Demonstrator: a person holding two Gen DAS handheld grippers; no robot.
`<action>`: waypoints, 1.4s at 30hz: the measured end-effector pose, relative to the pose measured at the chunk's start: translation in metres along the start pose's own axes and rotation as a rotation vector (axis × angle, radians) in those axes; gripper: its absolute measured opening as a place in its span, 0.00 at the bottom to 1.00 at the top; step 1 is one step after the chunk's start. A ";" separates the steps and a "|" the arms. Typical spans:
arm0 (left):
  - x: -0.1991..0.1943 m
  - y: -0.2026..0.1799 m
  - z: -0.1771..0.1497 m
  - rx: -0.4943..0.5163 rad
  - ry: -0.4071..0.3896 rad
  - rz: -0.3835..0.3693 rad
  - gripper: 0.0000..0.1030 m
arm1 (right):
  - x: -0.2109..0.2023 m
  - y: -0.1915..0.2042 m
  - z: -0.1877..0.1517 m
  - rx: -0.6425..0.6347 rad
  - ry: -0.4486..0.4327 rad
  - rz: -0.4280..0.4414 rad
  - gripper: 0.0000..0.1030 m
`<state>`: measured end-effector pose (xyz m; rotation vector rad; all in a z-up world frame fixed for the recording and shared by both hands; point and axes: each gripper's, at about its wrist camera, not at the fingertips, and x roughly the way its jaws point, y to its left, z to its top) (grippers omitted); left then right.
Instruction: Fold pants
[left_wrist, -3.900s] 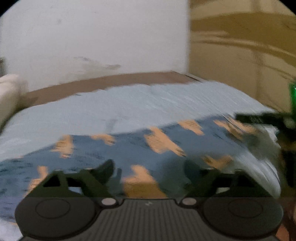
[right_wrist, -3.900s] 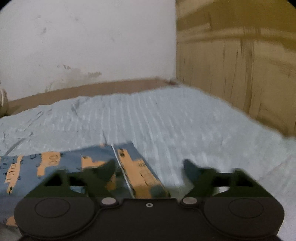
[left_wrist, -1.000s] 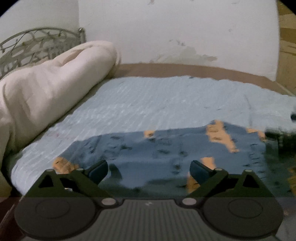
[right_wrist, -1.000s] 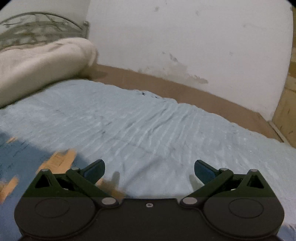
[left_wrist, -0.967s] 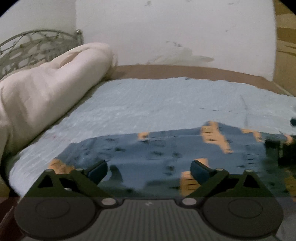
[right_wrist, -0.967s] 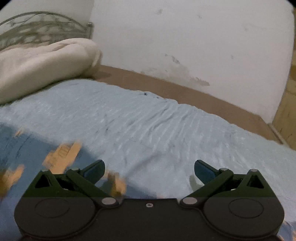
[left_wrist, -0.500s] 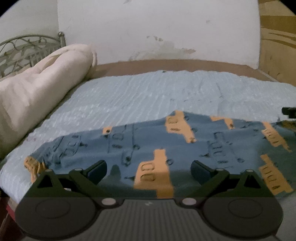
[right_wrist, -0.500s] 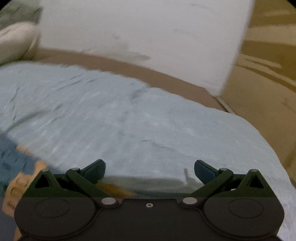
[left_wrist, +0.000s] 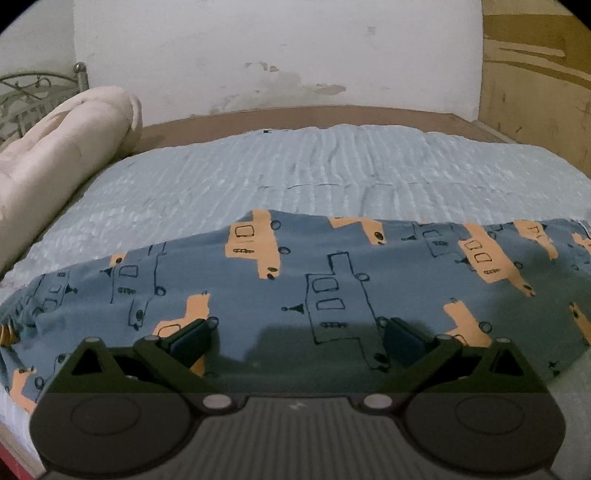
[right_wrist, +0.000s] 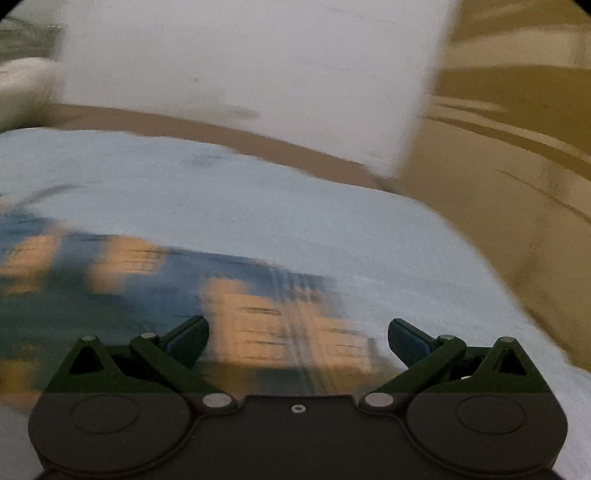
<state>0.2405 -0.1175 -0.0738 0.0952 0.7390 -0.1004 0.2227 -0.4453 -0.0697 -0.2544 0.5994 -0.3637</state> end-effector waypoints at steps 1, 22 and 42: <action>-0.001 0.001 0.001 -0.004 0.001 -0.004 0.99 | 0.001 -0.009 0.000 0.011 0.004 -0.061 0.99; -0.003 -0.005 -0.001 -0.024 0.019 -0.037 0.99 | 0.004 -0.072 -0.044 0.704 0.066 0.400 0.76; -0.029 0.027 0.022 -0.334 -0.081 -0.299 0.99 | -0.062 -0.012 0.018 0.248 -0.191 0.286 0.15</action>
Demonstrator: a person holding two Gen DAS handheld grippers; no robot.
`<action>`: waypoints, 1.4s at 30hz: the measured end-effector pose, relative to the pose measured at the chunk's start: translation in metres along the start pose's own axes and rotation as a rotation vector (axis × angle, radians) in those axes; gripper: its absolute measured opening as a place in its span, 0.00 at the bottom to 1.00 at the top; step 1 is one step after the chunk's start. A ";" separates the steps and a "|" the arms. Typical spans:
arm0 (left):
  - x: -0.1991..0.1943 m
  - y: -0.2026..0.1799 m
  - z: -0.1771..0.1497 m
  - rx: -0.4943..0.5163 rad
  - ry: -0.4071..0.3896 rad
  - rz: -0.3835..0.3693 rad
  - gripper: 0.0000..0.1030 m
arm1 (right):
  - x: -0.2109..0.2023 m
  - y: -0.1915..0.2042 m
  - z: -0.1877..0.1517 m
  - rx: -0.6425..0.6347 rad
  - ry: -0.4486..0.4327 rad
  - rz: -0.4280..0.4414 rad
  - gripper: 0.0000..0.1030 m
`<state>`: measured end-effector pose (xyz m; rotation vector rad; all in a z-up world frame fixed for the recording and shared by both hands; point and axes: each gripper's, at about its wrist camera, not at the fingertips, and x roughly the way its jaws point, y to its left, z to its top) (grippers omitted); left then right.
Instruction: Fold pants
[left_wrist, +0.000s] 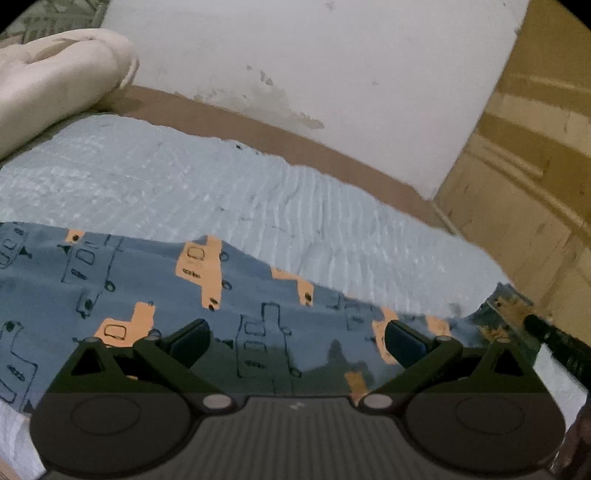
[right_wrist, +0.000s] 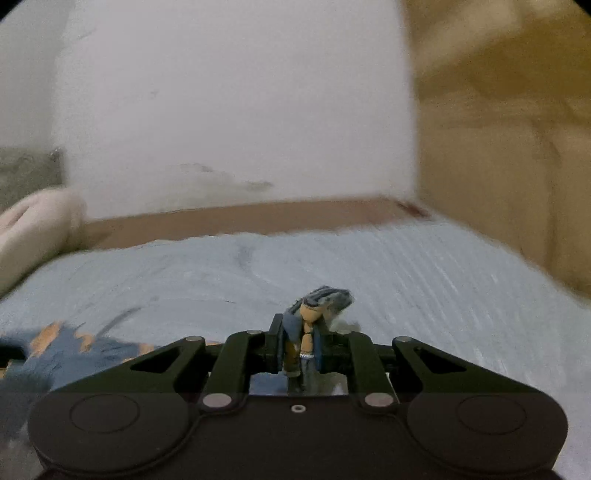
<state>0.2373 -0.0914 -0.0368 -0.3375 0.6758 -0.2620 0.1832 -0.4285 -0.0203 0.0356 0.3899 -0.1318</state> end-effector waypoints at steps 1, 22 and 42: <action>-0.002 0.001 0.000 -0.007 -0.011 0.000 0.99 | -0.003 0.012 0.003 -0.042 -0.010 0.022 0.15; 0.026 -0.021 0.002 0.005 0.090 -0.213 0.95 | -0.011 0.082 -0.072 0.081 0.091 0.342 0.11; 0.060 -0.023 -0.002 -0.065 0.193 -0.231 0.89 | -0.034 0.132 -0.073 -0.487 0.093 0.260 0.50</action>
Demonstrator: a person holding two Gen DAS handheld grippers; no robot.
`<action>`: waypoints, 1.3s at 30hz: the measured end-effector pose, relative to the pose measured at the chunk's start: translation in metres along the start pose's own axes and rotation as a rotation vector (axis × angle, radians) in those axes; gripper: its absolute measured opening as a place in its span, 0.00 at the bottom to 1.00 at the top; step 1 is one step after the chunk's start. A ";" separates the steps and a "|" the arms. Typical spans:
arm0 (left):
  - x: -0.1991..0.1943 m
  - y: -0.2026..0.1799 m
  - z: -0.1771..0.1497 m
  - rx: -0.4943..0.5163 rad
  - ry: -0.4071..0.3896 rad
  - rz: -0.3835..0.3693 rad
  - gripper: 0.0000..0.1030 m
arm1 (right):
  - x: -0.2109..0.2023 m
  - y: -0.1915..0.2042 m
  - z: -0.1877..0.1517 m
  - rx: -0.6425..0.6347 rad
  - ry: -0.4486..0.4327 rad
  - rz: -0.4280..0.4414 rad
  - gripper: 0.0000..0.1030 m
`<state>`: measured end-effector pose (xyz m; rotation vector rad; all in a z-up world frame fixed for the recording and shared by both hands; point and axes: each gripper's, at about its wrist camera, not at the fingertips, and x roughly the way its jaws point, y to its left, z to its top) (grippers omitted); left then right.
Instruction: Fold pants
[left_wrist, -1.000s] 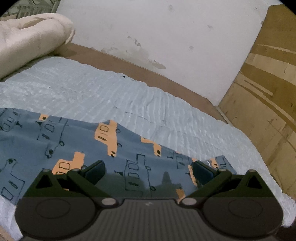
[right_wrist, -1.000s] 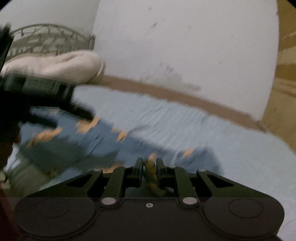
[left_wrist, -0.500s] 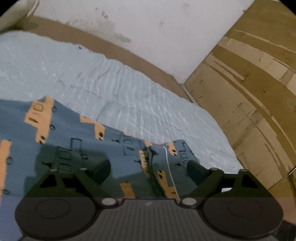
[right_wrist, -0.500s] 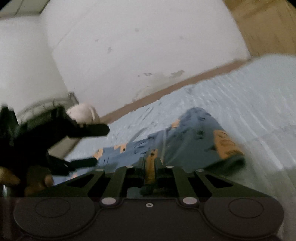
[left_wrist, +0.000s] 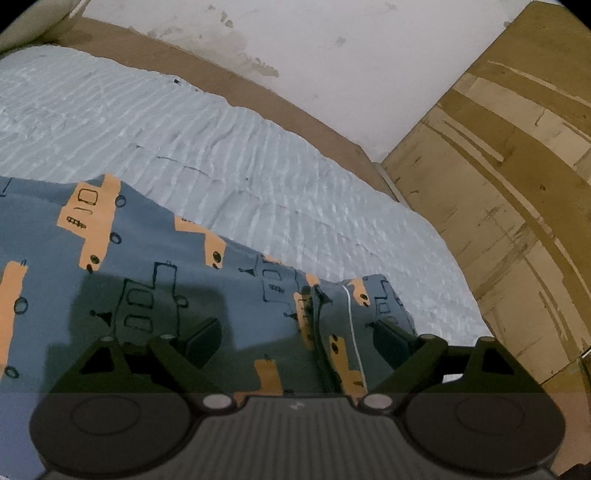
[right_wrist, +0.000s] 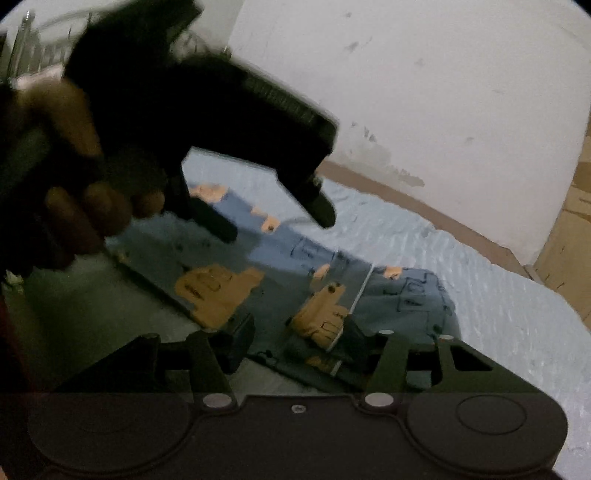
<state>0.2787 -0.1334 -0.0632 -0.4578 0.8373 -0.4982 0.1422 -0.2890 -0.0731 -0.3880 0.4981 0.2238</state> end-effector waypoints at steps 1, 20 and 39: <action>0.000 -0.001 0.000 0.001 0.004 -0.002 0.89 | 0.001 0.002 0.000 -0.012 0.005 -0.017 0.46; 0.053 -0.012 -0.007 -0.171 0.175 -0.115 0.50 | -0.015 -0.075 -0.024 0.705 -0.033 0.129 0.08; 0.039 -0.036 -0.003 -0.036 0.159 -0.013 0.06 | -0.029 -0.057 -0.012 0.491 -0.043 0.078 0.69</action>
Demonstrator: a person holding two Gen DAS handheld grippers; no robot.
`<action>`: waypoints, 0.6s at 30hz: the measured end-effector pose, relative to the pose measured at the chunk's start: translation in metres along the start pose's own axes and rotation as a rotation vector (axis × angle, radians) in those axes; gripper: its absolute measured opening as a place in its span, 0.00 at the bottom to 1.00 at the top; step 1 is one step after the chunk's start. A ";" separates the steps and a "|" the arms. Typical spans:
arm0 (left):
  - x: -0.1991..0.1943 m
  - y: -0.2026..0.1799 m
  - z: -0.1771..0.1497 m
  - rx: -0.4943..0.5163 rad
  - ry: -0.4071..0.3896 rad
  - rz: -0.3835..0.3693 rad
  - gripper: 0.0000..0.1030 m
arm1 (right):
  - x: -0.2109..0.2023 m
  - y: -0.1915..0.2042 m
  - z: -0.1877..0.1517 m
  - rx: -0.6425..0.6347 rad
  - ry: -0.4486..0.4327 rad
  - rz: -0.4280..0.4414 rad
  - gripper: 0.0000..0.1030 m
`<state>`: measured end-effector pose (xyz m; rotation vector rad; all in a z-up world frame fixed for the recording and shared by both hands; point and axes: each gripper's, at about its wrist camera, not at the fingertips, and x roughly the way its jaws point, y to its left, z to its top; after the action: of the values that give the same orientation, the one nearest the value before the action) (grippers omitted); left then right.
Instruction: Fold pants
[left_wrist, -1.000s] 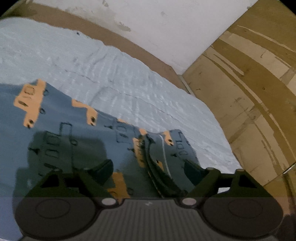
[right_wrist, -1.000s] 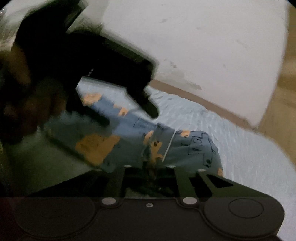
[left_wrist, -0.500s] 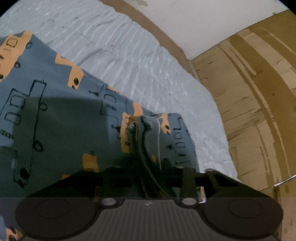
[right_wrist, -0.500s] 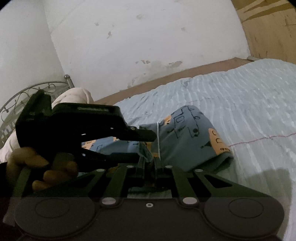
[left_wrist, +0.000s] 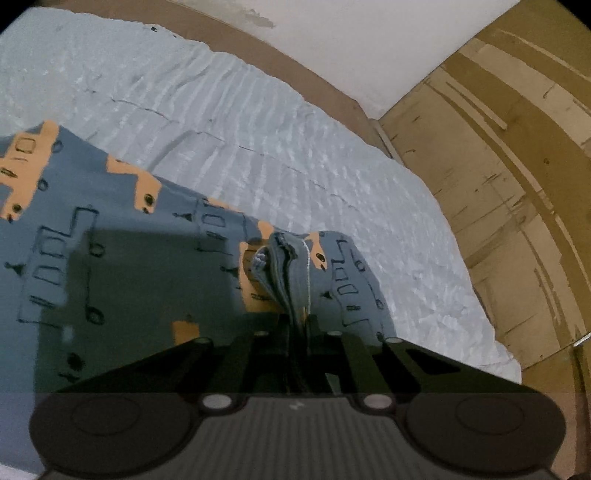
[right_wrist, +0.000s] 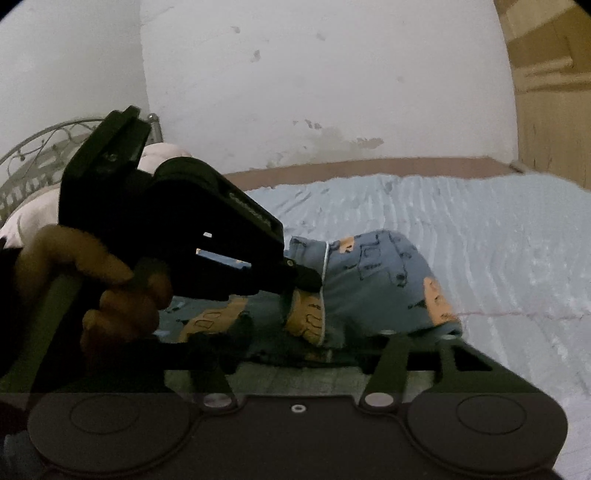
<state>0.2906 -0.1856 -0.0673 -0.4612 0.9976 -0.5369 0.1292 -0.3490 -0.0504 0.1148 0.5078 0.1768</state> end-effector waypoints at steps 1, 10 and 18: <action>-0.003 0.002 0.001 0.006 0.000 0.007 0.06 | -0.003 0.001 0.000 -0.015 -0.006 -0.006 0.72; -0.053 0.019 0.011 0.061 -0.028 0.081 0.06 | -0.019 0.003 0.007 -0.043 -0.094 -0.060 0.99; -0.087 0.060 0.008 0.017 -0.022 0.114 0.06 | -0.020 0.011 0.007 -0.046 -0.100 -0.064 0.99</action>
<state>0.2719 -0.0843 -0.0418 -0.3919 0.9911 -0.4367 0.1137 -0.3425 -0.0336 0.0621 0.4068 0.1200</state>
